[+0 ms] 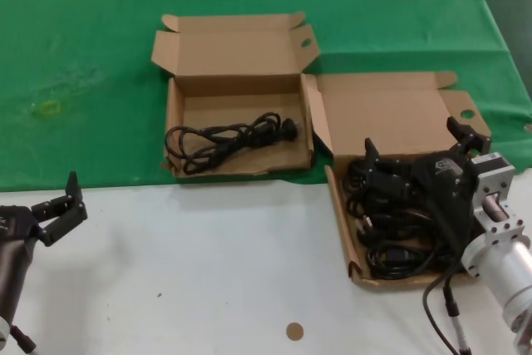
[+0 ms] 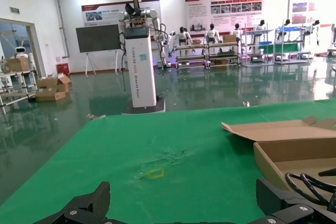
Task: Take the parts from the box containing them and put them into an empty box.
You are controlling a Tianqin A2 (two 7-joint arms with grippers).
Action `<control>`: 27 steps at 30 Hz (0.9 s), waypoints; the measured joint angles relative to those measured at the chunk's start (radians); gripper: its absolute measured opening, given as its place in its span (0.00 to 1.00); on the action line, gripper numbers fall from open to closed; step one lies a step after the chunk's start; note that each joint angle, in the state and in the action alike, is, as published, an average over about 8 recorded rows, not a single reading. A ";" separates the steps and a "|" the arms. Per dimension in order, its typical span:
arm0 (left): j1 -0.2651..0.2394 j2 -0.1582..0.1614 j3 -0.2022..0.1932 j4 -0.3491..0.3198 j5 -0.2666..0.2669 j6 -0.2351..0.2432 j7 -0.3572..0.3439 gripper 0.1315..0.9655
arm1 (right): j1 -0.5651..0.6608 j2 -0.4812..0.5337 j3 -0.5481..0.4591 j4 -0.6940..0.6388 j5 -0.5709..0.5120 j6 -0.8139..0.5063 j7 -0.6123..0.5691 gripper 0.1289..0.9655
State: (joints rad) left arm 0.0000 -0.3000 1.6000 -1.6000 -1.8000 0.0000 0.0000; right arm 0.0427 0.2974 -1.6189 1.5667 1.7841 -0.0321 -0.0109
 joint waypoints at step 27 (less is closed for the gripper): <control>0.000 0.000 0.000 0.000 0.000 0.000 0.000 1.00 | 0.000 0.000 0.000 0.000 0.000 0.000 0.000 1.00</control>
State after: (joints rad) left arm 0.0000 -0.3000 1.6000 -1.6000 -1.8000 0.0000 0.0000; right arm 0.0427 0.2974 -1.6189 1.5667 1.7841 -0.0321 -0.0109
